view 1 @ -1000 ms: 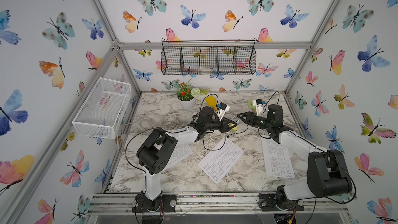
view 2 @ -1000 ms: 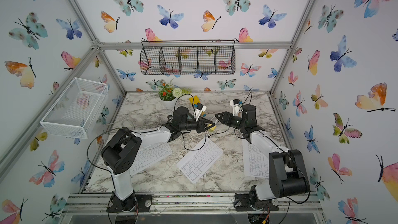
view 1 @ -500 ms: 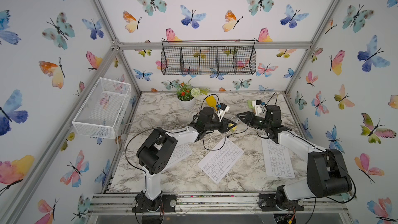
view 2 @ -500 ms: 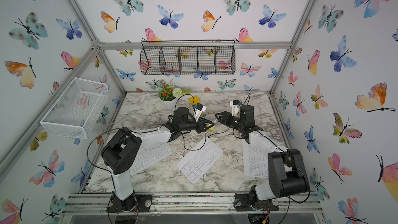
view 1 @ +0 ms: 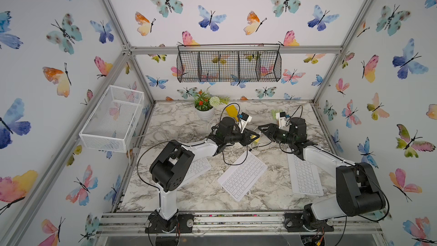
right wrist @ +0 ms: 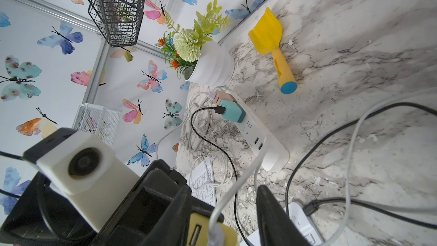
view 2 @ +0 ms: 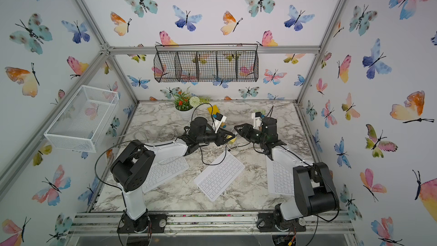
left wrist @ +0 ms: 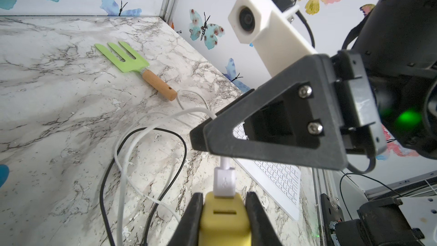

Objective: Unplug the wireless keyboard
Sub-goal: Remove the power cord from the plug.

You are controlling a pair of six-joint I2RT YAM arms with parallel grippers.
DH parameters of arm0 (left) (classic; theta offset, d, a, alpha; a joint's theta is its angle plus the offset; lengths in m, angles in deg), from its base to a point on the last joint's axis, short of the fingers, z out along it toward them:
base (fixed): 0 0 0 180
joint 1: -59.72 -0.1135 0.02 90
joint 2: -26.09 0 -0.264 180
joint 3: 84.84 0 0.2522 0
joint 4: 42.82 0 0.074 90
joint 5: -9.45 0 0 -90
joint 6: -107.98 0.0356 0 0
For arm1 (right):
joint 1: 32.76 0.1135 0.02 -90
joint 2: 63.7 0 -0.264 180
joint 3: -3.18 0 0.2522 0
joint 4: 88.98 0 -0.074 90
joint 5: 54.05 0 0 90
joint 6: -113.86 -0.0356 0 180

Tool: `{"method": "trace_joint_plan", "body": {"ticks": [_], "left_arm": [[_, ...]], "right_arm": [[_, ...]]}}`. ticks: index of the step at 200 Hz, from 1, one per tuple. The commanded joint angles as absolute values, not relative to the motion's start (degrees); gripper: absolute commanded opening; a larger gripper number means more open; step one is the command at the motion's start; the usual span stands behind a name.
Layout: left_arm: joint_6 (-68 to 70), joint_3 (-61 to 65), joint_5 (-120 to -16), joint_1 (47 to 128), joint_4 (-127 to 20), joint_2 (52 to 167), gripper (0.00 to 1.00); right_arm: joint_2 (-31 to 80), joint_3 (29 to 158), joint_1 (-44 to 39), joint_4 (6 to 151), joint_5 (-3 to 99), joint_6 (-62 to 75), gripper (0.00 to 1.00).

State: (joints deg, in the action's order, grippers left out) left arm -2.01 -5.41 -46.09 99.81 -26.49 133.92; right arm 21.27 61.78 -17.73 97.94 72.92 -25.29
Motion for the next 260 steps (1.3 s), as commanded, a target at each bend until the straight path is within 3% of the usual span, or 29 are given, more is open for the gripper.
{"method": "trace_joint_plan", "body": {"ticks": [1,89,147,210,219,241,260], "left_arm": [[-0.3,-4.3,-47.3,99.9,-25.9,131.7,0.00],[1.7,-1.7,-49.8,100.2,-30.3,132.8,0.00],[1.1,-1.6,-48.4,100.2,-30.1,133.2,0.00],[1.4,-1.6,-48.3,100.2,-30.8,133.0,0.00],[1.4,-1.6,-48.3,100.2,-31.1,132.9,0.09],[2.0,-2.0,-48.0,100.1,-31.9,132.4,0.43],[2.6,-3.2,-47.2,99.8,-32.3,131.5,0.57]], "right_arm": [[22.7,61.7,-16.5,98.1,71.6,-26.1,0.46],[22.6,62.1,-14.4,93.5,68.2,-24.7,0.29],[22.7,61.7,-14.2,94.1,68.1,-24.8,0.11],[22.2,61.3,-14.2,93.8,67.0,-25.2,0.03],[22.1,61.3,-14.2,93.9,67.0,-25.2,0.03],[21.6,61.5,-14.3,93.6,66.3,-25.1,0.03],[21.3,61.9,-14.3,93.0,66.3,-24.7,0.03]]}}
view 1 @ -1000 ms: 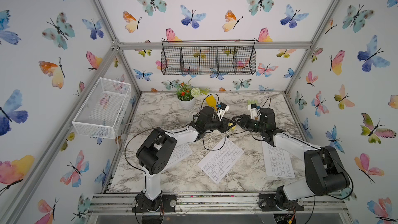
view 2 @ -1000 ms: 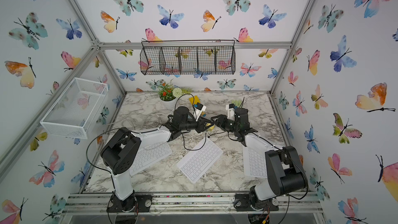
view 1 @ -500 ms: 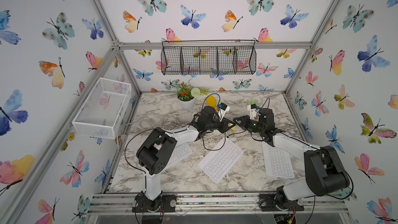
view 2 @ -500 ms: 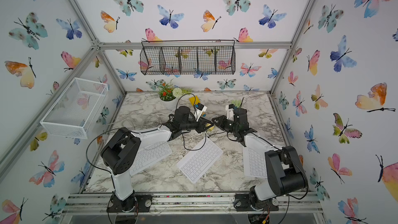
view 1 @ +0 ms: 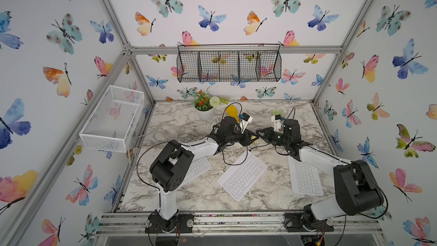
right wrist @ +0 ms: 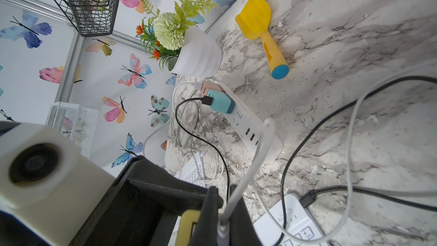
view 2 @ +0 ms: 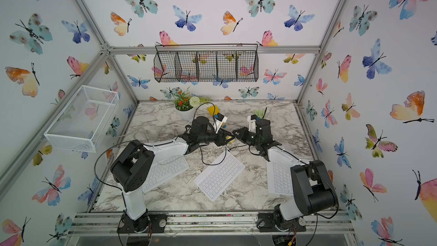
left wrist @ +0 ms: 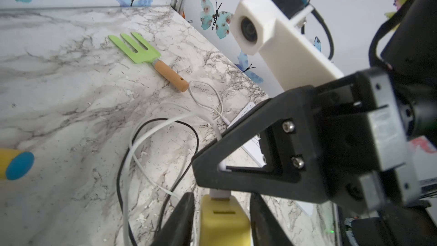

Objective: Unplug the wireless keyboard
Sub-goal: Remove the power cord from the plug.

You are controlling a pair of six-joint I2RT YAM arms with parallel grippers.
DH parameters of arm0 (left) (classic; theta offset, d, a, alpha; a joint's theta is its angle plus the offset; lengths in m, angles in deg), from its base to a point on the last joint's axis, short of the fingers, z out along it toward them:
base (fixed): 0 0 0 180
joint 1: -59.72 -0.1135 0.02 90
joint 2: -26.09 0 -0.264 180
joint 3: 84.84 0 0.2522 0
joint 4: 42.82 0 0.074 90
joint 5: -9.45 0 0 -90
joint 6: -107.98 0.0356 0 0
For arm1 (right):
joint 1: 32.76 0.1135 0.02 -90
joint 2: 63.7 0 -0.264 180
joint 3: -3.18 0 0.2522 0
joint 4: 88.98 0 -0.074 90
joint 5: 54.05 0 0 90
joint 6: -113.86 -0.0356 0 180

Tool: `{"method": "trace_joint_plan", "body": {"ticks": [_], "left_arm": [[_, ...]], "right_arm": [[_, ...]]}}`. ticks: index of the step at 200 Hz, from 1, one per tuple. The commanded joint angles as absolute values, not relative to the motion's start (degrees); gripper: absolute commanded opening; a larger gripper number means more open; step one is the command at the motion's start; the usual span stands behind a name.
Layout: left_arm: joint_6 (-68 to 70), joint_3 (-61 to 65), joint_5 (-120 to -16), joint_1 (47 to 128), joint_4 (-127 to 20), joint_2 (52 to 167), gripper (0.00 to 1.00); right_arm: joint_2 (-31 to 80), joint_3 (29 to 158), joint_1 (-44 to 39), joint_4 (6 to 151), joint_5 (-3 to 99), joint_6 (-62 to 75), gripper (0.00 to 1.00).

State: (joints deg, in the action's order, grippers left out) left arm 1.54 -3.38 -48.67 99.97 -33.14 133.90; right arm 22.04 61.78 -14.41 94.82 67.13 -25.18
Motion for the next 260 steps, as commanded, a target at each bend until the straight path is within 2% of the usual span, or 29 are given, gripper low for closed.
{"method": "trace_joint_plan", "body": {"ticks": [1,12,16,23,59,85,107,150,174,196,219,260], "left_arm": [[2.6,-3.2,-47.1,99.8,-32.2,131.4,0.57],[2.2,-4.0,-46.0,99.3,-31.6,131.2,0.62],[2.1,-4.5,-45.6,99.2,-31.1,131.1,0.70],[1.8,-5.0,-45.0,98.9,-30.8,131.0,0.74],[2.9,-5.1,-42.4,98.8,-31.3,132.1,0.76],[3.2,-4.7,-41.1,98.9,-31.9,133.0,0.72],[3.3,-4.6,-39.9,99.0,-32.0,133.6,0.61],[5.4,-3.1,-41.4,99.9,-35.8,135.1,0.51],[6.8,-1.8,-43.7,100.5,-38.8,136.0,0.48],[7.7,-0.3,-45.3,100.9,-41.4,136.7,0.54],[7.3,-0.1,-45.9,101.1,-41.5,137.1,0.49],[7.2,0.4,-45.6,101.2,-41.9,137.4,0.24]], "right_arm": [[21.3,61.9,-14.3,93.0,66.3,-24.7,0.03],[21.3,62.2,-14.3,92.9,66.5,-24.6,0.03],[21.3,62.2,-14.3,92.8,66.6,-24.6,0.03],[21.4,62.3,-14.3,92.8,66.9,-24.5,0.03],[21.6,62.5,-14.3,93.0,67.7,-24.7,0.03],[21.4,62.7,-14.3,92.8,67.5,-24.7,0.03],[21.5,62.7,-14.3,92.7,67.5,-24.9,0.03],[21.6,63.3,-14.3,92.6,67.6,-25.3,0.03],[21.7,63.4,-14.3,92.5,67.4,-25.2,0.03],[21.7,63.5,-14.3,92.6,67.2,-25.1,0.03],[21.7,63.4,-14.3,92.6,67.1,-25.1,0.02],[21.2,62.9,-14.3,92.0,65.3,-24.7,0.02]]}}
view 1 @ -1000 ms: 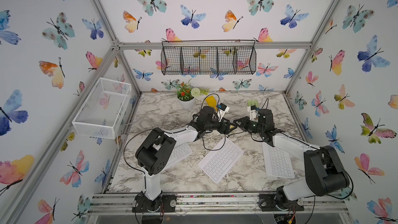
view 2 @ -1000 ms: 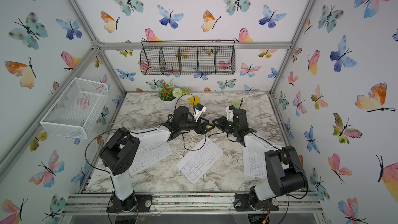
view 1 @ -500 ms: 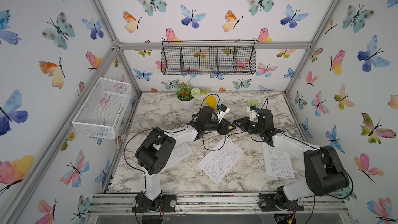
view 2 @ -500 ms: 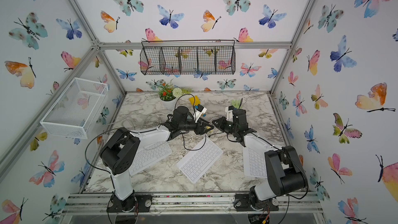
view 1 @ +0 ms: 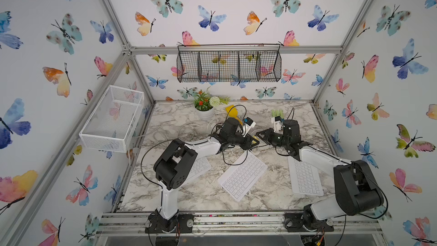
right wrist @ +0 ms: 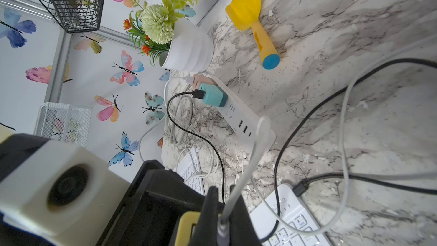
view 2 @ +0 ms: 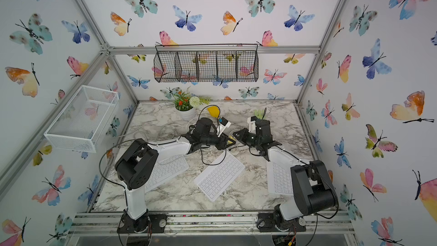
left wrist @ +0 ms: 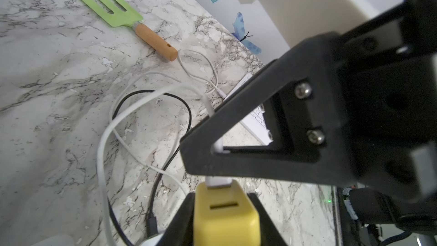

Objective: Unplug the wireless keyboard
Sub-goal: Remove the power cord from the plug.

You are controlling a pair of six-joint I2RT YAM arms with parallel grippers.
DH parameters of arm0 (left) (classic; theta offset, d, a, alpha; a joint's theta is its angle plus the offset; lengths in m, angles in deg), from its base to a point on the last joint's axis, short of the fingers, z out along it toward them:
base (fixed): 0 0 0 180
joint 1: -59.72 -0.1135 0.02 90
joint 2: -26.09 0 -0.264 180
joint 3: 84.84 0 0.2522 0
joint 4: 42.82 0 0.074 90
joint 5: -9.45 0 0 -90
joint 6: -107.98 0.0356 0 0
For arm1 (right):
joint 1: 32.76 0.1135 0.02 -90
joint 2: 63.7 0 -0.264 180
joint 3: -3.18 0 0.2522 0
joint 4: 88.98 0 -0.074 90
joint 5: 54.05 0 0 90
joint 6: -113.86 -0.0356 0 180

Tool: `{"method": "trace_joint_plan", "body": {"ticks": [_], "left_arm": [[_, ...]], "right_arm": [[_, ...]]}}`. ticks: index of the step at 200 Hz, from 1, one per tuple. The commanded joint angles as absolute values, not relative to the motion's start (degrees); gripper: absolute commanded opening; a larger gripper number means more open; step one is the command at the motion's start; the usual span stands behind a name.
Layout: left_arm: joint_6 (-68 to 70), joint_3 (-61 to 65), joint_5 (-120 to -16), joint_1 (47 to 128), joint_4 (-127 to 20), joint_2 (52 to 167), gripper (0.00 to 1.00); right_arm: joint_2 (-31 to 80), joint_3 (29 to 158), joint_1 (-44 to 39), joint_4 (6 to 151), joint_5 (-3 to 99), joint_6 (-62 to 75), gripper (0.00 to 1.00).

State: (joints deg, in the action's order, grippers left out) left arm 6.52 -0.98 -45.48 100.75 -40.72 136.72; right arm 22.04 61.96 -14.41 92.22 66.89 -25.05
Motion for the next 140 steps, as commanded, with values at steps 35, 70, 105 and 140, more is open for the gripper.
{"method": "trace_joint_plan", "body": {"ticks": [35,70,105,140], "left_arm": [[6.4,0.6,-45.7,101.3,-41.8,137.1,0.07],[4.4,-0.3,-46.7,101.3,-40.4,136.5,0.00],[2.6,-0.9,-46.2,101.1,-38.9,136.3,0.00],[6.8,0.0,-44.5,101.3,-42.6,136.5,0.00]], "right_arm": [[20.3,61.4,-14.3,93.2,61.9,-25.9,0.03],[16.0,57.6,-14.4,97.7,55.0,-28.7,0.03],[12.1,52.8,-15.7,103.9,51.1,-33.8,0.03],[15.8,56.8,-19.2,101.5,59.9,-33.1,0.03]]}}
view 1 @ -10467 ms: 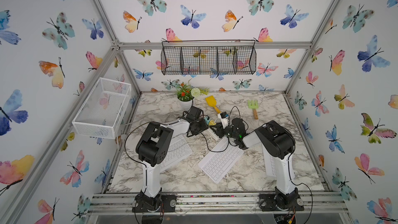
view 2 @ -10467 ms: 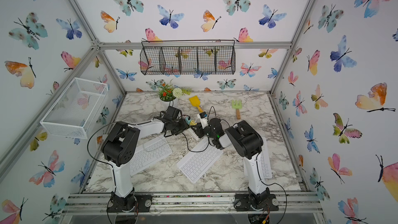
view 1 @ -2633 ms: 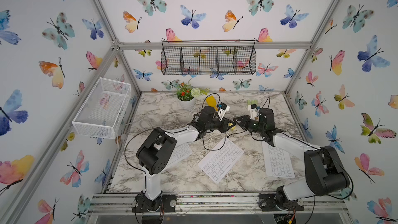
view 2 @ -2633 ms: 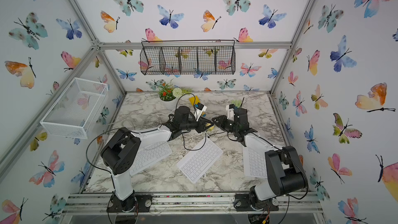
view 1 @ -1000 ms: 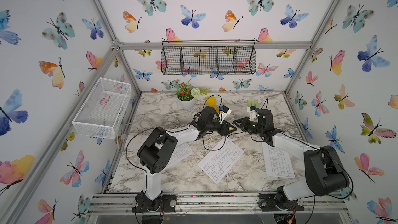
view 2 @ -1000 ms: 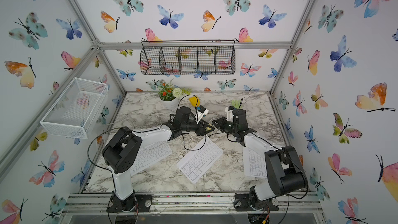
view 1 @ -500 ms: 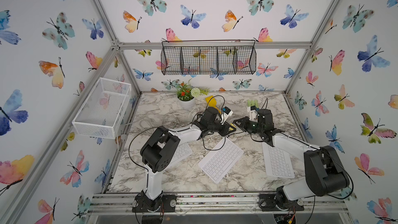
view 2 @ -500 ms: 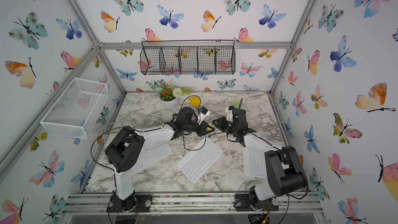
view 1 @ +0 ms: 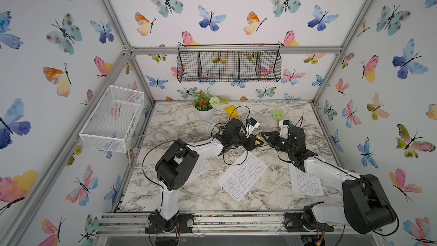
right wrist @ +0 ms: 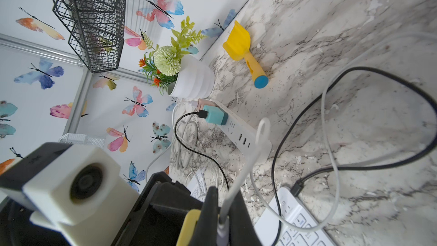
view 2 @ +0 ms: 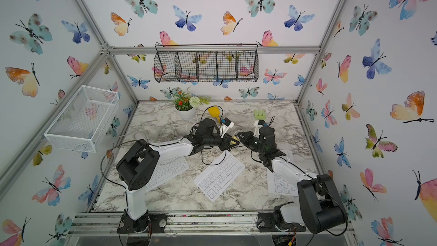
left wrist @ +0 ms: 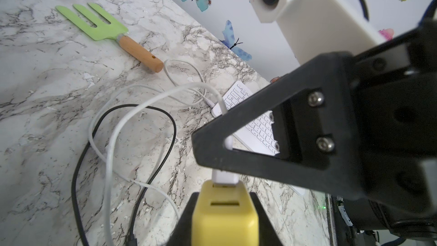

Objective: Unplug the wireless keyboard
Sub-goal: Remove the power cord from the plug.

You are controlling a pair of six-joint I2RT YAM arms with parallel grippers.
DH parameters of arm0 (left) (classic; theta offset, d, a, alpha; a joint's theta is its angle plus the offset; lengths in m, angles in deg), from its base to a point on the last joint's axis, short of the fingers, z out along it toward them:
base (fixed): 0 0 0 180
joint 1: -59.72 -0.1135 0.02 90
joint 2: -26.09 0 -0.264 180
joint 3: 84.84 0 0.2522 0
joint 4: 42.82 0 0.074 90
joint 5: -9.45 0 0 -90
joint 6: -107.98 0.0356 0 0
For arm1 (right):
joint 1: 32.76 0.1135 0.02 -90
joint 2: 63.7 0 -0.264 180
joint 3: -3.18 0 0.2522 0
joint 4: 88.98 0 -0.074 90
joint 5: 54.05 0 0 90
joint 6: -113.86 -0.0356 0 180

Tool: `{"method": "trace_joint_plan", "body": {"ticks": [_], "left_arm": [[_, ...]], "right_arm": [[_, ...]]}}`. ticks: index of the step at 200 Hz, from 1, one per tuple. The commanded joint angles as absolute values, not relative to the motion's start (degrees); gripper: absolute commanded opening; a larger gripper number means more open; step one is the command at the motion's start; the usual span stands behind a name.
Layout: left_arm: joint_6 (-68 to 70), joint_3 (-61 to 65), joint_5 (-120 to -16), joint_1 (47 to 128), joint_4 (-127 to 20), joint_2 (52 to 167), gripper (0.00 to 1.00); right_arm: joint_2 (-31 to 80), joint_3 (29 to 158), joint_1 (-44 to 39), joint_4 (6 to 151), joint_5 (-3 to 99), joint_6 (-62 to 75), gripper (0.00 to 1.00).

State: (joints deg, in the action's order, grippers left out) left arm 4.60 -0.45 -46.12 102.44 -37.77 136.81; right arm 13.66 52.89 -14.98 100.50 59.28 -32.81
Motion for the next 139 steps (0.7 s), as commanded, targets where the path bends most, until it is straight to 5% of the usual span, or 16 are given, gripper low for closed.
{"method": "trace_joint_plan", "body": {"ticks": [1,58,139], "left_arm": [[6.9,0.1,-44.5,101.3,-42.9,136.5,0.00],[9.6,-1.0,-44.3,101.2,-45.8,134.1,0.00],[-5.0,4.2,-48.4,98.5,-45.4,137.6,0.00]], "right_arm": [[15.9,57.1,-19.3,101.2,60.2,-32.8,0.03],[18.4,62.9,-23.3,91.0,61.9,-24.4,0.03],[9.4,47.5,-23.1,114.3,55.6,-36.6,0.03]]}}
